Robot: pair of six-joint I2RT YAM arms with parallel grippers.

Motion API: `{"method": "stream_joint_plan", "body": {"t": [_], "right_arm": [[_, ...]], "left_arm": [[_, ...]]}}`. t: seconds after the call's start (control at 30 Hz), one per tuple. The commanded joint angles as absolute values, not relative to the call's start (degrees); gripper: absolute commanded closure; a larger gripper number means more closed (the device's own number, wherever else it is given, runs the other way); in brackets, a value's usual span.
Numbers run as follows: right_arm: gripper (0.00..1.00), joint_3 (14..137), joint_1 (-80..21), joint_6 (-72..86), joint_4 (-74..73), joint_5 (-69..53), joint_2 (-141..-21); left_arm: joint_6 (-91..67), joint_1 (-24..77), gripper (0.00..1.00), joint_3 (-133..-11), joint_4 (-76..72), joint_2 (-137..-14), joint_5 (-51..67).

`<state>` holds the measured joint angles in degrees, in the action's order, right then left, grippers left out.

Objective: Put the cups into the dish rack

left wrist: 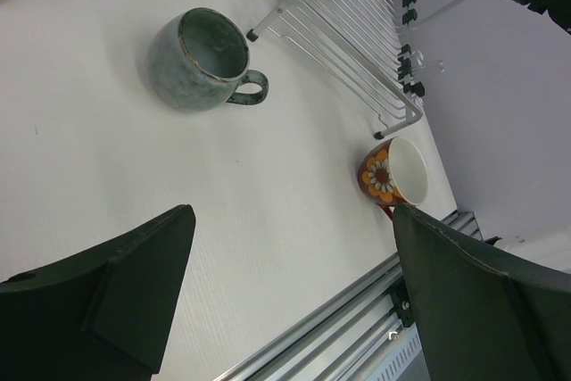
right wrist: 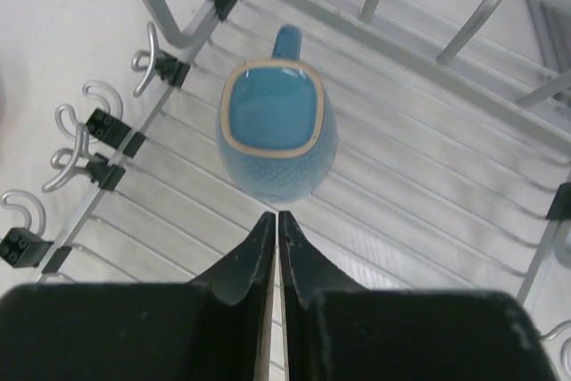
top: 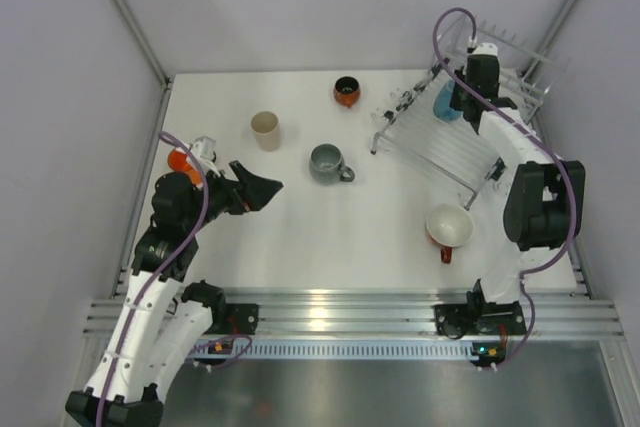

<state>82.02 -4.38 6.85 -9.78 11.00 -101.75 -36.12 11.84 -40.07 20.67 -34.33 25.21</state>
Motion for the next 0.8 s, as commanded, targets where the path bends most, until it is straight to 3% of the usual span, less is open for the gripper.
{"method": "stream_joint_plan", "body": {"t": [0.0,0.77], "right_arm": [[1.0,81.38,-4.57,6.68,-8.08,9.76,-103.09],[1.0,92.01,-4.13,2.99,-0.79,13.1,-118.73]], "left_arm": [[-36.56,12.04,0.02,-40.17,19.34,-32.87,25.32],[-34.63,12.04,0.02,-41.57,19.42,-36.12,23.64]]}}
